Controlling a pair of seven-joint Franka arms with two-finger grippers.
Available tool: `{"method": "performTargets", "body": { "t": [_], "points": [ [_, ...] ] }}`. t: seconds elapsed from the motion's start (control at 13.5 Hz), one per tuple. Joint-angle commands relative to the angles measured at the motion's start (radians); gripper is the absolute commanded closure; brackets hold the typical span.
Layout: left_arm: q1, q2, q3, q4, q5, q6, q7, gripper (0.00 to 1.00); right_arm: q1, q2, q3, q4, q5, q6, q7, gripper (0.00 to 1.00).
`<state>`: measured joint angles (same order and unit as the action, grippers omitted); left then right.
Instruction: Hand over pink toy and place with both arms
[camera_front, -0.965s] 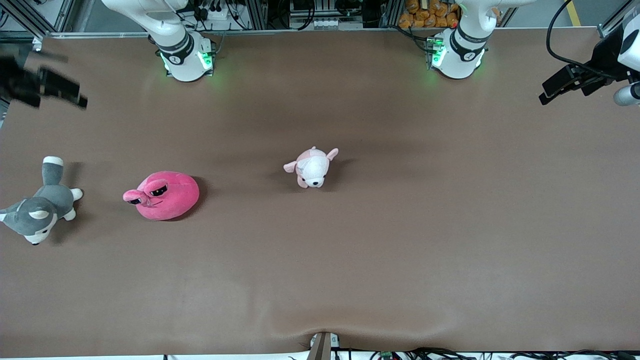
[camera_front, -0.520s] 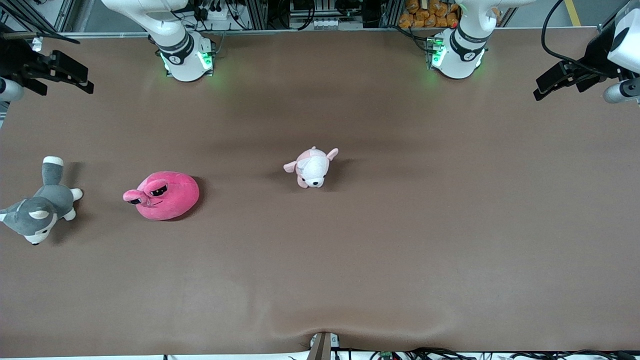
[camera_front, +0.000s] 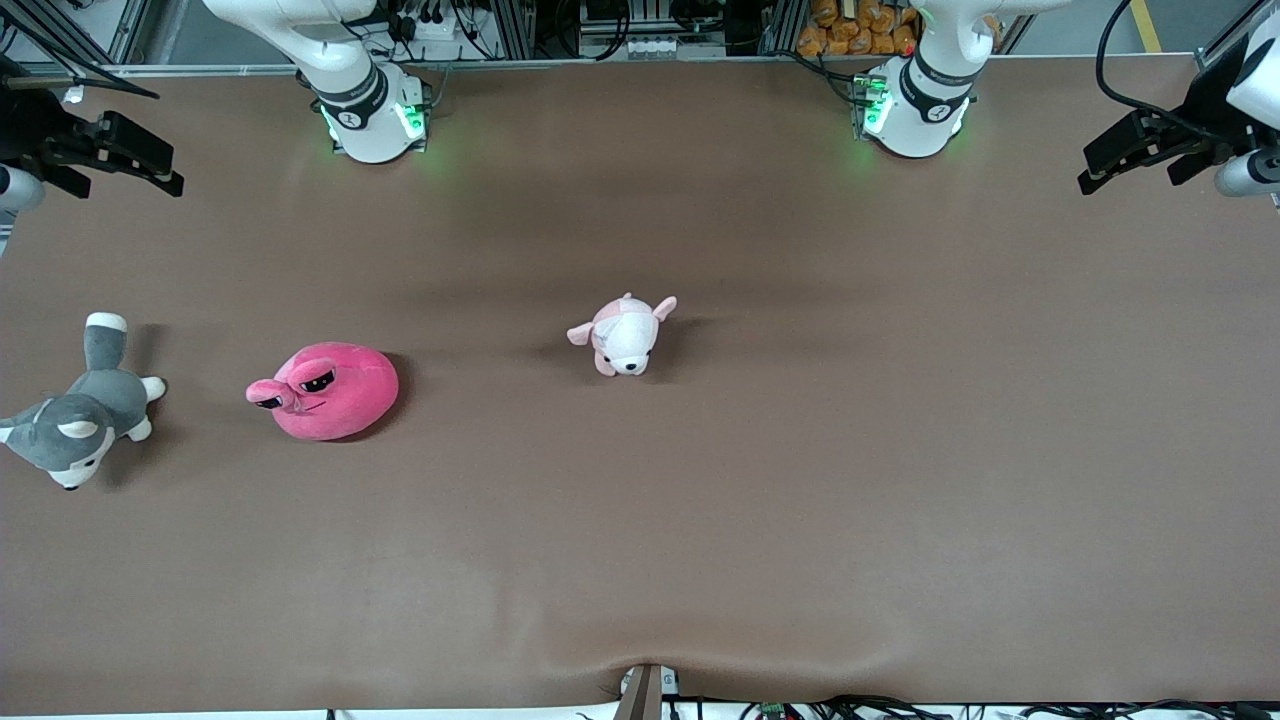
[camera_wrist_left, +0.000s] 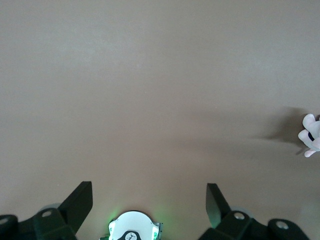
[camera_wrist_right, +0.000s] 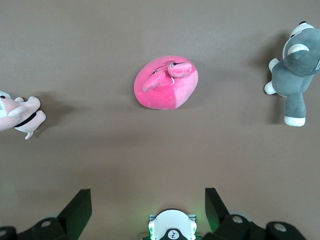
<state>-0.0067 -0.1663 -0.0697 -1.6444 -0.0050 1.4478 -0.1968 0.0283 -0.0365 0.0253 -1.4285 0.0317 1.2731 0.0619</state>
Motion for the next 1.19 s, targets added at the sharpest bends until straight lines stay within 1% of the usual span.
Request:
{"method": "performTargets", "body": {
  "t": [0.0, 0.07, 0.59, 0.97, 1.11],
  "points": [
    [0.002, -0.009, 0.001, 0.009, 0.013, -0.020, 0.016, 0.00, -0.016, -0.034, 0.007, -0.036, -0.015, 0.019, -0.051, 0.00],
    [0.002, -0.007, 0.001, 0.011, 0.013, -0.020, 0.017, 0.00, -0.017, -0.034, 0.005, -0.036, -0.015, 0.022, -0.074, 0.00],
    [0.002, 0.002, 0.002, 0.038, 0.014, -0.020, 0.025, 0.00, -0.022, -0.034, 0.007, -0.036, -0.015, 0.017, -0.074, 0.00],
    [0.002, 0.001, 0.002, 0.038, 0.014, -0.020, 0.028, 0.00, -0.022, -0.034, 0.007, -0.036, -0.015, 0.015, -0.076, 0.00],
    [0.002, -0.001, 0.002, 0.038, 0.016, -0.040, 0.049, 0.00, -0.022, -0.033, 0.007, -0.036, -0.015, 0.014, -0.076, 0.00]
  ]
}}
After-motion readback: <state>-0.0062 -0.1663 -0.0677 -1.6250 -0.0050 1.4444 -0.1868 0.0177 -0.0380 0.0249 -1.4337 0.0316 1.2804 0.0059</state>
